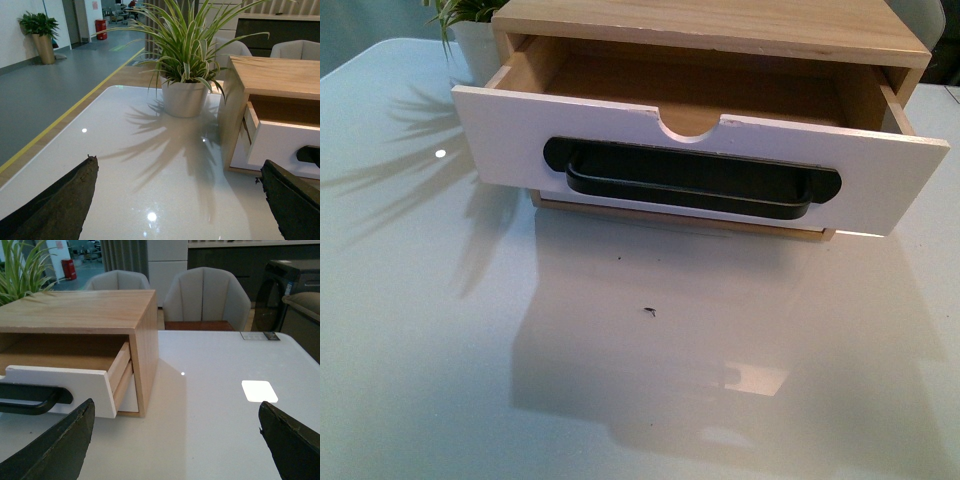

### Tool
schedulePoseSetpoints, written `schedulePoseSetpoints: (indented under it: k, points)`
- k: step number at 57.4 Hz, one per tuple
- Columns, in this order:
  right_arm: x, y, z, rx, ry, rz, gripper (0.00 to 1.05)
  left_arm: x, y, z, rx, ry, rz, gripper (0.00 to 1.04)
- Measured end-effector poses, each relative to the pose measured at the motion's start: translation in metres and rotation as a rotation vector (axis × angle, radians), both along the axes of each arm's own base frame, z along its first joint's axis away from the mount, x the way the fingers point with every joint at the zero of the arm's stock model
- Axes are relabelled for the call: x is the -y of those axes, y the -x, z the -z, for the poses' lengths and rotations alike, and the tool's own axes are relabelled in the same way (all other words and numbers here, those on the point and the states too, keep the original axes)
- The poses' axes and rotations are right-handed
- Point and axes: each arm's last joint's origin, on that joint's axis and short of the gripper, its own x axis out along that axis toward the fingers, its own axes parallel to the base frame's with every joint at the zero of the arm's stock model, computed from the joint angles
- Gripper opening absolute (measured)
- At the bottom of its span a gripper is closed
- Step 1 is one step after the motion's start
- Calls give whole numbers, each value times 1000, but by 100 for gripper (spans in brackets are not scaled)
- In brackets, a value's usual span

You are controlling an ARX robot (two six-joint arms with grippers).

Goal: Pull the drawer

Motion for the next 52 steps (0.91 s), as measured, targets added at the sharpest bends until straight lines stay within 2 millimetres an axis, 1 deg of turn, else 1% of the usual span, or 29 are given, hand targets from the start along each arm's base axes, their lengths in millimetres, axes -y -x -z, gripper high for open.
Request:
schedulePoseSetpoints:
  k: [52]
  points:
    - [0,0,0,0,0,0,96,0,0,0,0,0,0,97]
